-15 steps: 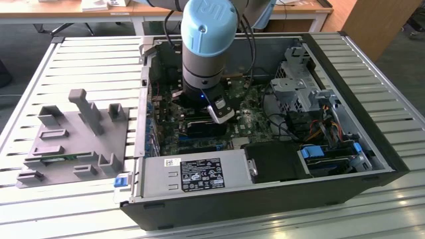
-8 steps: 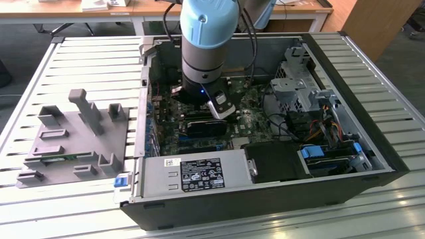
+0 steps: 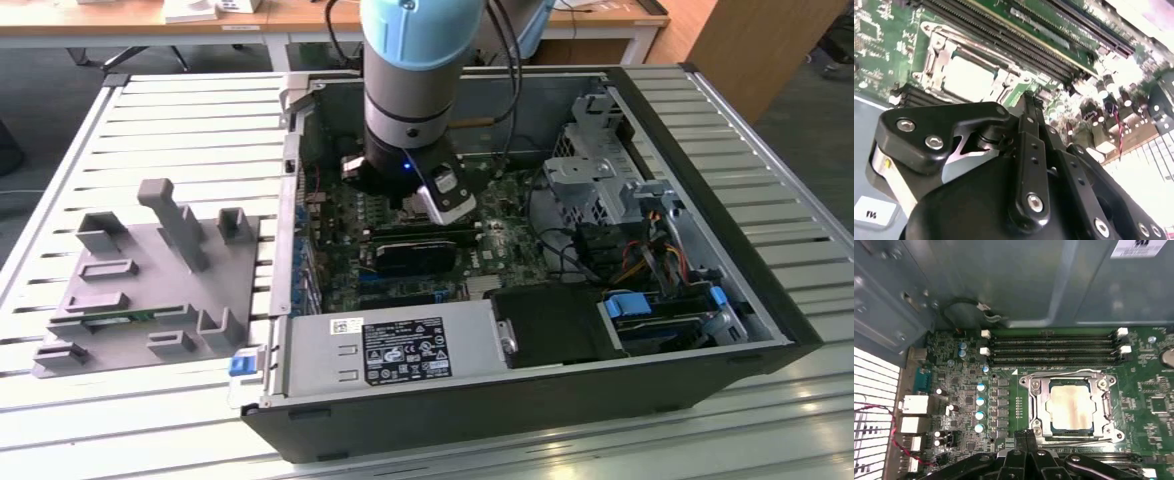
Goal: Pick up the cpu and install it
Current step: 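Install the second cpu locking lever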
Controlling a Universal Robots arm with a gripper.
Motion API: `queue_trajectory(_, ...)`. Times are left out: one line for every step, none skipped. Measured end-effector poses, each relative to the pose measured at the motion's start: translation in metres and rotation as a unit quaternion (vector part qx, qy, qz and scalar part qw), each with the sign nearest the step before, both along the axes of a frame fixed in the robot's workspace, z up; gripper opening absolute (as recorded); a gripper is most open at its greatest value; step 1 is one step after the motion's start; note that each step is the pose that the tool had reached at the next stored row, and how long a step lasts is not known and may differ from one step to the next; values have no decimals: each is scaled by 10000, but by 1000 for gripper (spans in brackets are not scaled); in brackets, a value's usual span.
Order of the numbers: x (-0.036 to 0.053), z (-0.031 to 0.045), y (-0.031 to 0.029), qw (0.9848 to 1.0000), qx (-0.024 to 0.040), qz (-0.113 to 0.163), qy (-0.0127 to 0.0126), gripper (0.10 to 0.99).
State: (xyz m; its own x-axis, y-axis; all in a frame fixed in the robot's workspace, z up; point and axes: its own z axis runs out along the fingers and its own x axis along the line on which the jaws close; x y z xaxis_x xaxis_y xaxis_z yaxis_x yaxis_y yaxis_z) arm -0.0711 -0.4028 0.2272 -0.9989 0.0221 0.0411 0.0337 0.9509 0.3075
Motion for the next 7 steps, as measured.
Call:
queue_trajectory(0,18,0,10000,9,0,0,106)
queue_trajectory(0,38,0,10000,12,0,0,106)
queue_trajectory(0,62,0,10000,15,0,0,106)
queue_trajectory(0,87,0,10000,16,0,0,106)
queue_trajectory(0,108,0,10000,16,0,1,106)
queue_trajectory(0,123,0,10000,17,-1,0,106)
queue_trajectory(0,129,0,10000,18,-3,1,106)
